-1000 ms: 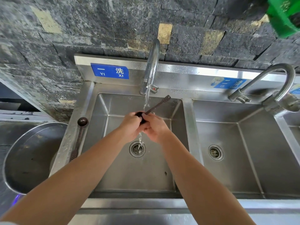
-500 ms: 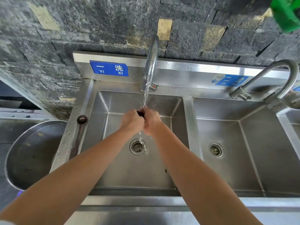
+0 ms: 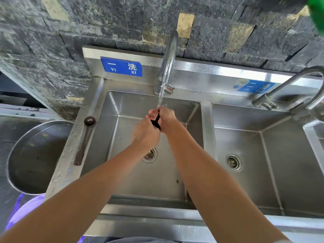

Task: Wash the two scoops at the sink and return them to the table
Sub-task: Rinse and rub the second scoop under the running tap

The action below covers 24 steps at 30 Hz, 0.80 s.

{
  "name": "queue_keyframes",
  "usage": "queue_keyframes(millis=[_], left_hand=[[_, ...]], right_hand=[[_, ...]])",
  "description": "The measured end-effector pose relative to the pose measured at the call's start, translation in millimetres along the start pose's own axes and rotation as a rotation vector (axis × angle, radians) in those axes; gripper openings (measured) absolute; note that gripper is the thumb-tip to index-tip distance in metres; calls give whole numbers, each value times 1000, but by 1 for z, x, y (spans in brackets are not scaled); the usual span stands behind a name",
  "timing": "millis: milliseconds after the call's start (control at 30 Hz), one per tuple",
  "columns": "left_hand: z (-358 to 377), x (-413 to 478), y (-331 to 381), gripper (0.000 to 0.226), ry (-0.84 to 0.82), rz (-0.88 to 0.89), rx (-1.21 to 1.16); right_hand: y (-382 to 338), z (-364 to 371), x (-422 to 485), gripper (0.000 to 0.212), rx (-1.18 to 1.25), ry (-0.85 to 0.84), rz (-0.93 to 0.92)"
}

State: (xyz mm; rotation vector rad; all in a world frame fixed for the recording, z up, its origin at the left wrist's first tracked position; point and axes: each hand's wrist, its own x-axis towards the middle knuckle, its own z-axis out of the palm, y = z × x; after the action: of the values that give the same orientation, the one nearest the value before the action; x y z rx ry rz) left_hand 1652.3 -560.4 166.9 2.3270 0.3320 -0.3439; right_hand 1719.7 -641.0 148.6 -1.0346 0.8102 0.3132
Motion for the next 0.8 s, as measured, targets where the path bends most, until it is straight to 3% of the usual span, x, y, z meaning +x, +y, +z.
queue_keyframes(millis=[100,167,333,400,500,600,667,800], left_hand=[[-12,4,4,27,41,-6,-77],[-22,7,5,37,66,-48,-119],[-17,-16,7,21,20,39,-34],[-15,-21,4,29,39,39,-48],[-22,-12,4,20,76,-20,-77],[-28,-15,-1,33,104,-18,-111],[-25,-24,-7,17,111,41,-40],[-20,-35,-14,23,176,38,-11]], right_hand=[[8,13,-11,26,-19,-88,28],[19,19,-16,19,-87,-148,59],[0,5,1,28,-121,-95,-50],[-5,4,3,24,-137,-48,-70],[11,18,-8,15,-221,-87,-35],[25,23,-10,15,-222,-123,-20],[14,19,-3,20,-174,-72,-36],[0,18,4,12,-146,12,-10]])
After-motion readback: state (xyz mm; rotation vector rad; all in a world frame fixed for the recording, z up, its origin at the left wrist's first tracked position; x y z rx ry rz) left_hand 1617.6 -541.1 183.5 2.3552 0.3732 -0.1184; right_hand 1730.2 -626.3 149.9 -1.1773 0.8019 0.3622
